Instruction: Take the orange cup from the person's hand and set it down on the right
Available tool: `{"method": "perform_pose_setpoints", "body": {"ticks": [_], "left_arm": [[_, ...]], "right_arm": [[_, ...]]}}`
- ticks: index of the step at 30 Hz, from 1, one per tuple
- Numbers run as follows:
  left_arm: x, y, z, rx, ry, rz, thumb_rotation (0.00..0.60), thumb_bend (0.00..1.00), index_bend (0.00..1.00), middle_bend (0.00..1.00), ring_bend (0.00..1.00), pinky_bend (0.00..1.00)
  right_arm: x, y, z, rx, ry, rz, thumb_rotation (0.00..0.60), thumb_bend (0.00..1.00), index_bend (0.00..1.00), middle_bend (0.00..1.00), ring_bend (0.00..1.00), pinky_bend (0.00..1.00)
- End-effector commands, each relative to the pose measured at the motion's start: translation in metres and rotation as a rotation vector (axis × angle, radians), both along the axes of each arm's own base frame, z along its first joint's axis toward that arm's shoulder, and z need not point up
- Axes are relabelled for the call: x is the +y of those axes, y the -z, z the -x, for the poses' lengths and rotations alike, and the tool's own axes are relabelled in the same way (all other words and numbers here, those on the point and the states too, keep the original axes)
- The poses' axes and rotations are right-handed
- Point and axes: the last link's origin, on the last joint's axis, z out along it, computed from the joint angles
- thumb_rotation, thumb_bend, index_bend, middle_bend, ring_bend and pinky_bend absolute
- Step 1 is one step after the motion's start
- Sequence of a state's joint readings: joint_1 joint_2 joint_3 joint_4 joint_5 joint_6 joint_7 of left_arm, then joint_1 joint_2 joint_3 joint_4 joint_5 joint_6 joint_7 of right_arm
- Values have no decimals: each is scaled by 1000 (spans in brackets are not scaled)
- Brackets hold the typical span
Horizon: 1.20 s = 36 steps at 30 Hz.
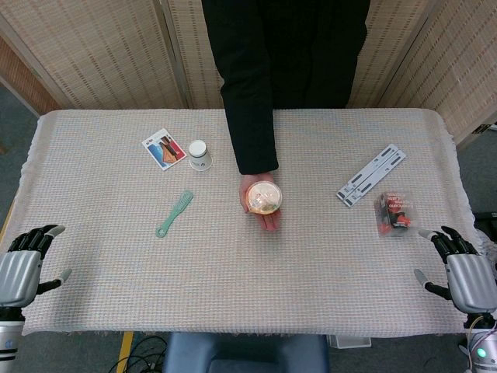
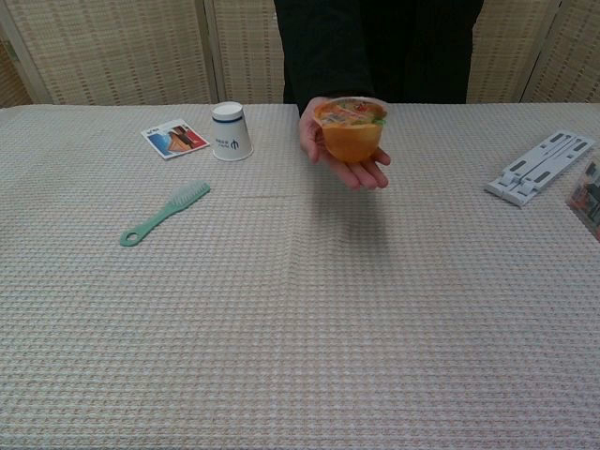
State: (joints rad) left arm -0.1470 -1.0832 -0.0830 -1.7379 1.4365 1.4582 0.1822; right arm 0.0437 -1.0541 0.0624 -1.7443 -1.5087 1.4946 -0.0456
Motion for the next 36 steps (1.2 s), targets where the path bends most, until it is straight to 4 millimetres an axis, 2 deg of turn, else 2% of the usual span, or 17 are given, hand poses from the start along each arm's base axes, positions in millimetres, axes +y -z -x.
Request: {"method": "perform_pose_setpoints", "body": {"ticks": [1,12,17,24,27,31,33,36], "left_arm": [[1,0,0,1,-1,0,600,220,221,228,201,239],[1,-1,-1,2,-1,0,600,220,221,228,201,239],[1,-1,-1,1,0,3,600,220,220,228,201,239],[0,3,0,-7,3,7,600,220,221,228,201,240],[-1,2,2,-7,-1,7,600,220,221,228,201,239],[-3,0,2,-7,-1,-4,600,220,221,228,201,239],[-4,-1,3,-9,-2,-9,600,220,221,228,201,239],[-7,-2,6,-7,-13,-10,600,220,221,228,201,239]], "right_arm": [[-1,0,0,-5,-1,-4,600,233,222,269,176,265],[-4,1,-3,-17,-23,-23,600,233,222,269,176,265],[-16,4,-16,-24,-83,-55,600,233,222,267,176,265],[-62,18,-57,-49,-225,-166,600,231,210,245,176,265],[-84,30,-81,-62,-285,-228,600,228,194,235,176,265],[-114,49,-121,-104,-354,-346,600,217,116,184,169,264],[-125,57,-135,-121,-376,-393,600,210,74,152,133,244],[-143,71,-160,-114,-427,-444,600,202,7,86,34,152]]}}
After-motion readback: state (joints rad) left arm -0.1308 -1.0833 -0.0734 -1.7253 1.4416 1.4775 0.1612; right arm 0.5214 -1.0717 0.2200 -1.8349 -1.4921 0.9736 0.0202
